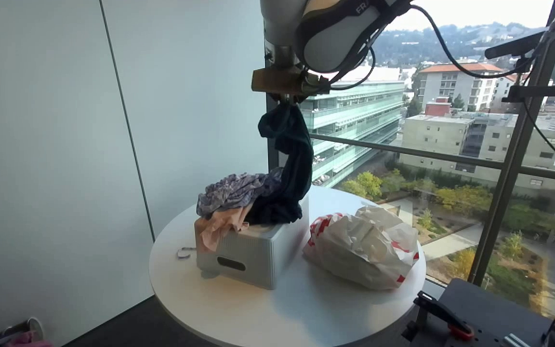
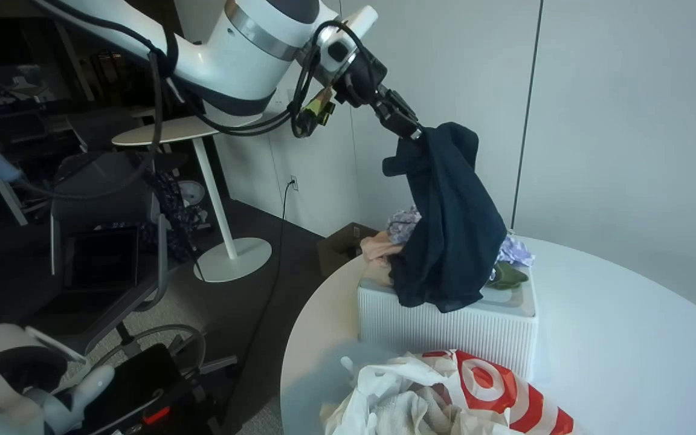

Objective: Put some of the items on the white basket inside the plastic bag

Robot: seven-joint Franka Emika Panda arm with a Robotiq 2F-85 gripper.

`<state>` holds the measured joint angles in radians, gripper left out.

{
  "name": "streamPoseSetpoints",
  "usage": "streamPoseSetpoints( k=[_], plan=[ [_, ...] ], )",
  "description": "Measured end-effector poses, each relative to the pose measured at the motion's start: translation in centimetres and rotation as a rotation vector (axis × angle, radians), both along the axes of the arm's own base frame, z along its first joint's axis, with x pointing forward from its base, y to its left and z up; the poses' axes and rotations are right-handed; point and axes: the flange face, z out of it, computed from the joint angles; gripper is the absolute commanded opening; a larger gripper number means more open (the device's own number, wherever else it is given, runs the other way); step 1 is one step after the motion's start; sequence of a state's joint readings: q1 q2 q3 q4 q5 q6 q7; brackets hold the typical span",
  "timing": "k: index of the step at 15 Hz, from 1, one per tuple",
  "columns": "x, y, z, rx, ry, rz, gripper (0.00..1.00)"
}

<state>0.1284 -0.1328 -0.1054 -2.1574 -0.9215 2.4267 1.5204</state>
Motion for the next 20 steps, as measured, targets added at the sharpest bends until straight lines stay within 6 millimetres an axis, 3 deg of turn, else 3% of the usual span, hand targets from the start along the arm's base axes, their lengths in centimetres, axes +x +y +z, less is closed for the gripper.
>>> streamPoseSetpoints(
  k=[4,11,14,17,20],
  plan=[
    [-6.3,0.6,4.6,-0.05,-0.12,-0.174,0.06],
    [-17.1,-0.6,9.7,-0.082,-0.293,-0.458,0.06],
    [-18.9,-0.8,10.0,-0.08,-0.317,-0.463,0.06],
    [-19.2,-1.0,9.4,-0.096,-0.311,-0.463,0.06],
    [-19.3,-3.0,8.9,-0.141,-0.326,-0.512,0.06]
  ],
)
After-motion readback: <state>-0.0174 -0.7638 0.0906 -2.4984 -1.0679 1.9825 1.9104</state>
